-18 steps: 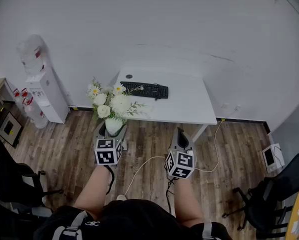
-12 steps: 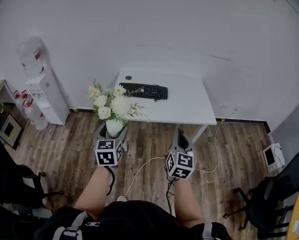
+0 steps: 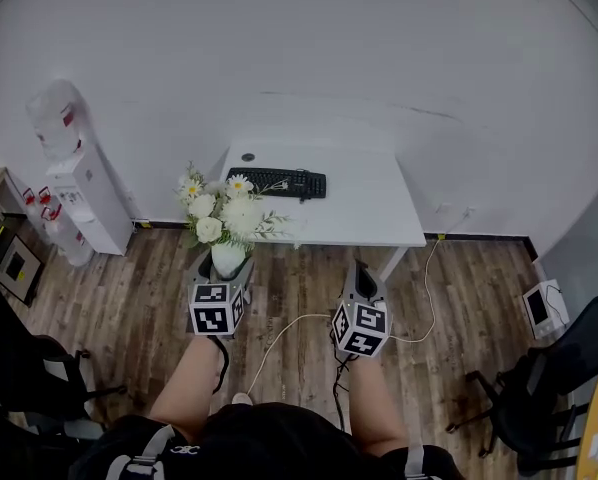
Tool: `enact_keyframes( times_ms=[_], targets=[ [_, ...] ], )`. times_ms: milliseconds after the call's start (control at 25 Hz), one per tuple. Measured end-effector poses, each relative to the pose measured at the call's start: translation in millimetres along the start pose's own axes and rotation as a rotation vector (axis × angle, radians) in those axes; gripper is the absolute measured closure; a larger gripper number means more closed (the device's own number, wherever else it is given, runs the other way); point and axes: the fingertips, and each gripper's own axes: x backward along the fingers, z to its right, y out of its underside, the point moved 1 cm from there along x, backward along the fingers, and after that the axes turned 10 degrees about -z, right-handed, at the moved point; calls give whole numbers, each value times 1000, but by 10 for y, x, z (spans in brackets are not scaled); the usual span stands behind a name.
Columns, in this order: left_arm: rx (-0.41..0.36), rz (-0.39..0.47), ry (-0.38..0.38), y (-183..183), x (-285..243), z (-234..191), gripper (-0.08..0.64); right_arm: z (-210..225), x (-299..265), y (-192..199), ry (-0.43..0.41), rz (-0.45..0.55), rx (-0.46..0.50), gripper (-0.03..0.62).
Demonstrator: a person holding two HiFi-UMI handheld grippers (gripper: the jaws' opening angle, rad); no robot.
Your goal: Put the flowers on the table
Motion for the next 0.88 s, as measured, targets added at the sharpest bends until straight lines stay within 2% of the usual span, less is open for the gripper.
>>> enact_keyframes(
  times_ms=[520,600,760,880],
  targets=[
    [-34,0,41,-6,-77,571,189,488,214,3,18,21,-17,589],
    [-40,2,45,-4,-114,846,189,735,294,40,17,24,-17,589],
    [-54,13,53,-4,-215,1715,189,1527,478,133,11,28,-19,588],
    [-52,12,70,-17,-198,1738,189,1493,500,90,13,28,-15,588]
  ],
)
